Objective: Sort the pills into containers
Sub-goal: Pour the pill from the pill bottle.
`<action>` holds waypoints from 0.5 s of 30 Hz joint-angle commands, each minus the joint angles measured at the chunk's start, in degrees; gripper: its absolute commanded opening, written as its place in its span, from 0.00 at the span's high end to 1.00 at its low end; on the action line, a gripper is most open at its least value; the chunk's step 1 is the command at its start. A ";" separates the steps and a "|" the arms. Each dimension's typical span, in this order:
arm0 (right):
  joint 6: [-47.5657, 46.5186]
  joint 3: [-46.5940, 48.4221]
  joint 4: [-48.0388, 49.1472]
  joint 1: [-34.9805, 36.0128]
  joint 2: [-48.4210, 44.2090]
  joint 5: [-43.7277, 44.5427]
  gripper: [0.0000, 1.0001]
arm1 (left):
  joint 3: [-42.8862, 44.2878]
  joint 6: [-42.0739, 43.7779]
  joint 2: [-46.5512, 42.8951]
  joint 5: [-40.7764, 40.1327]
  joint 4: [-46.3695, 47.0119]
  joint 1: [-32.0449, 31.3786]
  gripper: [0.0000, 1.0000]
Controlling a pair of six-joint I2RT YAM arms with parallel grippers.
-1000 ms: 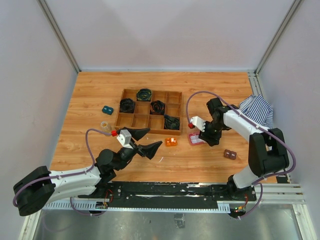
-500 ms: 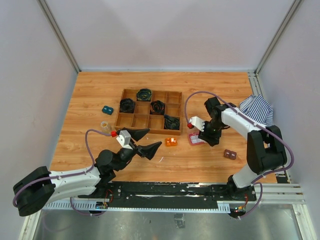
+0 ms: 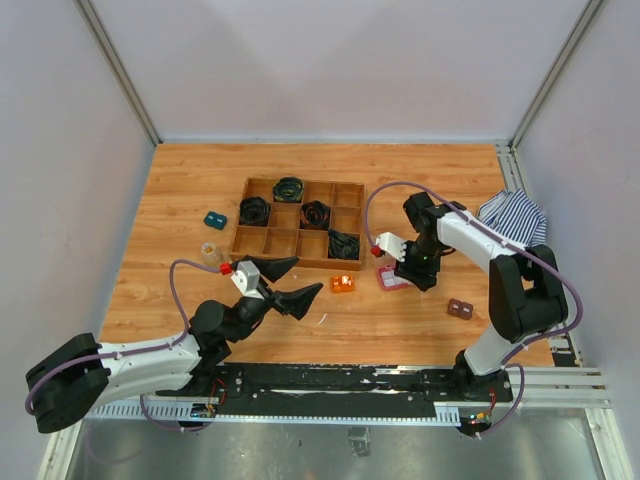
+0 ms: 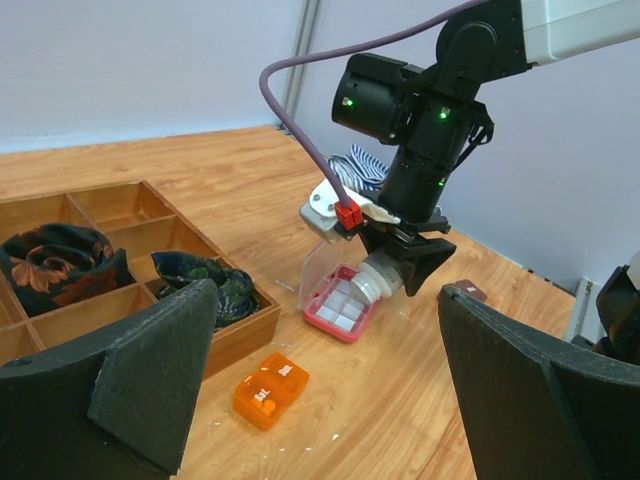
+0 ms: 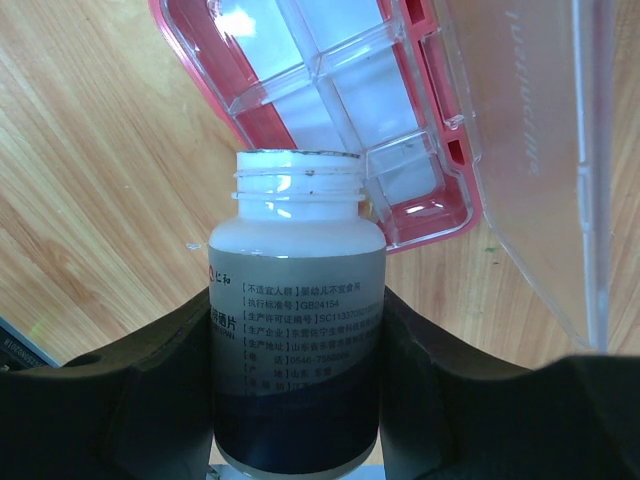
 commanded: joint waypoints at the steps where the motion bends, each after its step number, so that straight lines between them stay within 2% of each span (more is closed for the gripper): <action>1: 0.55 1.80 -2.64 1.73 0.84 1.56 0.99 | -0.72 0.88 -0.78 -0.65 2.42 0.19 0.01; 15: 0.52 3.17 -4.12 2.92 1.88 2.80 0.99 | -0.92 0.88 -0.89 -0.61 2.60 0.18 0.01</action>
